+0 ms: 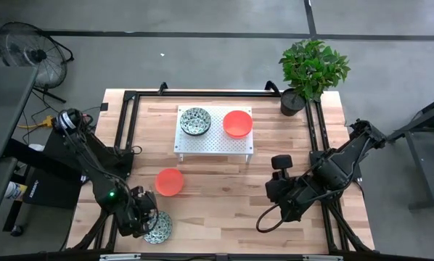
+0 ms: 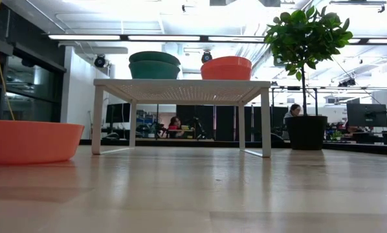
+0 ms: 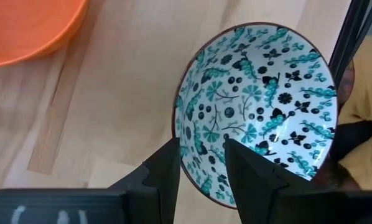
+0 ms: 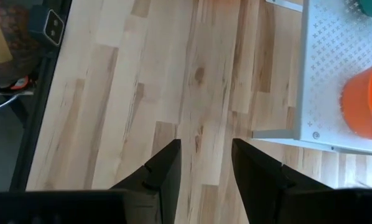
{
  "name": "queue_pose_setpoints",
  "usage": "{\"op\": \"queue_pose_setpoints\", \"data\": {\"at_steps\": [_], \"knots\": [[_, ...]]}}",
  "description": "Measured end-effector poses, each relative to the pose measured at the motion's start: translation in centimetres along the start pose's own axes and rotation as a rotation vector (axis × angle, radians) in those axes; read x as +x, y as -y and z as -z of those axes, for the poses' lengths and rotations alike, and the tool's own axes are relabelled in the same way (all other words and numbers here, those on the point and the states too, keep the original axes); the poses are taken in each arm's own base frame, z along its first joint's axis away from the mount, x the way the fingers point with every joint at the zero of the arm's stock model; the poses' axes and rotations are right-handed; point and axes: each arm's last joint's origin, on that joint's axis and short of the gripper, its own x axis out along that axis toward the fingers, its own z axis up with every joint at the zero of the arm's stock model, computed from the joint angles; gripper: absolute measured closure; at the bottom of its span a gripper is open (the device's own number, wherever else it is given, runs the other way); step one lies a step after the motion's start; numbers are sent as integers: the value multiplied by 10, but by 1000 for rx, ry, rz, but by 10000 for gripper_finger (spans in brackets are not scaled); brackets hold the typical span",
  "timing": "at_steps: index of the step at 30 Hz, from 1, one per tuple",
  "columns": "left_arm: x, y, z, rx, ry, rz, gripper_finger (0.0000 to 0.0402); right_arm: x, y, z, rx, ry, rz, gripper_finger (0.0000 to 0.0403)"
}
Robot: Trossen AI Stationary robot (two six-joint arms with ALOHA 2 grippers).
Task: Pick & Place Mini bowls
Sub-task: Stack the green and white patterned bowl on top of the green and white patterned bowl on the shelf
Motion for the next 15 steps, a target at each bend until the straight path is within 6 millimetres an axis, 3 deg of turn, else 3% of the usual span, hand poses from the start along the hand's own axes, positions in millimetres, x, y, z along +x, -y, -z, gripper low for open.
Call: {"op": "queue_pose_setpoints", "data": {"at_steps": [15], "knots": [[0, -1, 0, 37, -4, -14, 277, 0, -1, 0, -19, -11, -20, 272]]}}
